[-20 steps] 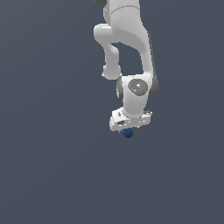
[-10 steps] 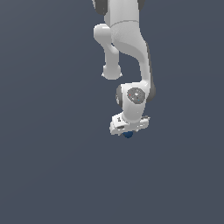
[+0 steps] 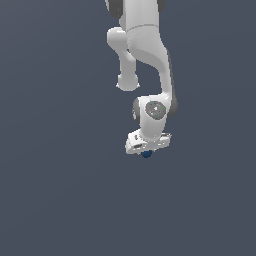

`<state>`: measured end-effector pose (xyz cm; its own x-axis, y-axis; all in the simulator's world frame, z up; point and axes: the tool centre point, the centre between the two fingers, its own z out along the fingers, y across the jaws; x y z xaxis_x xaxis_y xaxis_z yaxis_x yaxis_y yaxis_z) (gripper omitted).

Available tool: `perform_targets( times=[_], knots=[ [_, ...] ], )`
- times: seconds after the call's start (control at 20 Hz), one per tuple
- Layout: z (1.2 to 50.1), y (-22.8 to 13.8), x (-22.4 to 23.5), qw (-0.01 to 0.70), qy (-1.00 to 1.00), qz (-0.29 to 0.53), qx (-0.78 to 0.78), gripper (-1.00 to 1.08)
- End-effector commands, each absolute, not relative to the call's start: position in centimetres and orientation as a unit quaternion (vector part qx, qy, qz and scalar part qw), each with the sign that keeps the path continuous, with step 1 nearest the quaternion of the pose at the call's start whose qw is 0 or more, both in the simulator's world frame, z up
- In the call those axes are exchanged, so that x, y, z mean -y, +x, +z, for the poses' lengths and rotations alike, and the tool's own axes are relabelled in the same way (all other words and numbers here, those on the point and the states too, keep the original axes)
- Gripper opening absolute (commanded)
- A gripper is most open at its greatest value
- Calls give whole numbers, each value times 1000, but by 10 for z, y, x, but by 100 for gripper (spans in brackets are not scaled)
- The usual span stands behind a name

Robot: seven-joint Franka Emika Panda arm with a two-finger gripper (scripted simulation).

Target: Pick up the object and move it to a goal position.

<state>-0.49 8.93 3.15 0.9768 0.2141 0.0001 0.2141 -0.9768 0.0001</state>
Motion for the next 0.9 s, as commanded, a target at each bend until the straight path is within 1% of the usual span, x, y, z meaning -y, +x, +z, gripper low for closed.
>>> perform_targets(
  times=[0.0, 0.4, 0.6, 0.85],
  knots=[
    [31, -5, -89, 0, 994, 0, -108, -100],
    [44, -3, -86, 0, 994, 0, -108, -100],
    [66, 0, -80, 0, 994, 0, -108, -100],
    [107, 7, -69, 0, 994, 0, -108, -100]
  ],
)
